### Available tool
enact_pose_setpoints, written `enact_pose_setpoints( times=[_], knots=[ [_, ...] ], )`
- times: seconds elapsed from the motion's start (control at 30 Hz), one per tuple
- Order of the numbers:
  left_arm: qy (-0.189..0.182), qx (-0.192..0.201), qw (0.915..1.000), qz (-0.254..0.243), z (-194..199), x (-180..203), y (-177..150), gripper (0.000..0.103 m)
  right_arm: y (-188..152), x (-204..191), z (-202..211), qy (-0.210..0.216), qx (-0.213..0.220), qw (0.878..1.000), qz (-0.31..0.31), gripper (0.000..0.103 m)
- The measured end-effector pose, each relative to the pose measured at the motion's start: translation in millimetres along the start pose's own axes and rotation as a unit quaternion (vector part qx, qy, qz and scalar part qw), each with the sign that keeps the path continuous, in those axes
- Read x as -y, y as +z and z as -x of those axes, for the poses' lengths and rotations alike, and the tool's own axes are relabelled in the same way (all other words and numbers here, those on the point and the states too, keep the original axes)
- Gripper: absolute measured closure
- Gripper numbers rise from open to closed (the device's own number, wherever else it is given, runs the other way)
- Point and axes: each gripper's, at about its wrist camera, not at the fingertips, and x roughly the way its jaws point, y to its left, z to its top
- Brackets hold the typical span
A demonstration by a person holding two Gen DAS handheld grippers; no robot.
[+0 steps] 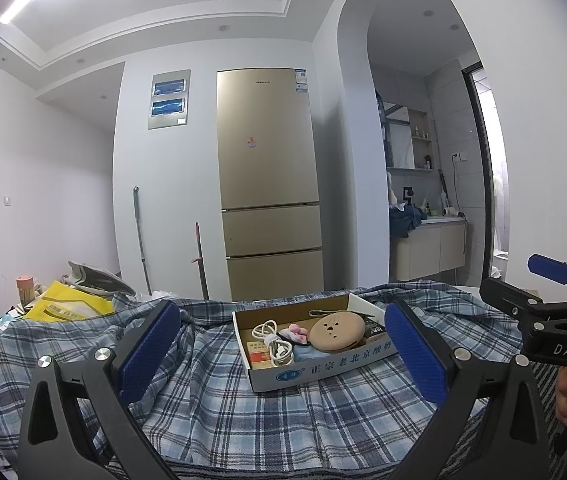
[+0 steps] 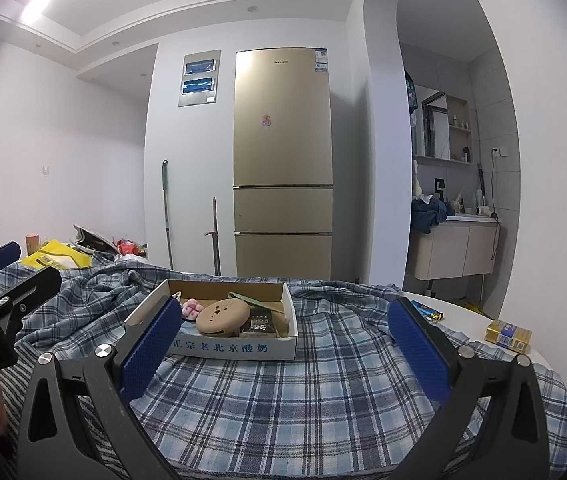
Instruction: Organize soft objects
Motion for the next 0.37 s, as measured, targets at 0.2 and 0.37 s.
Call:
enact_pose_setpoints(
  times=[0.2, 0.37],
  knots=[
    [0.0, 0.002, 1.0, 0.0, 0.2, 0.1, 0.2, 0.0, -0.2, -0.4, 0.0, 0.0, -0.001, 1.0, 0.0, 0.0],
    [0.0, 0.001, 1.0, 0.0, 0.4, 0.5, 0.2, 0.0, -0.4, 1.8, -4.0, 0.0, -0.013, 1.0, -0.005, 0.0]
  ],
)
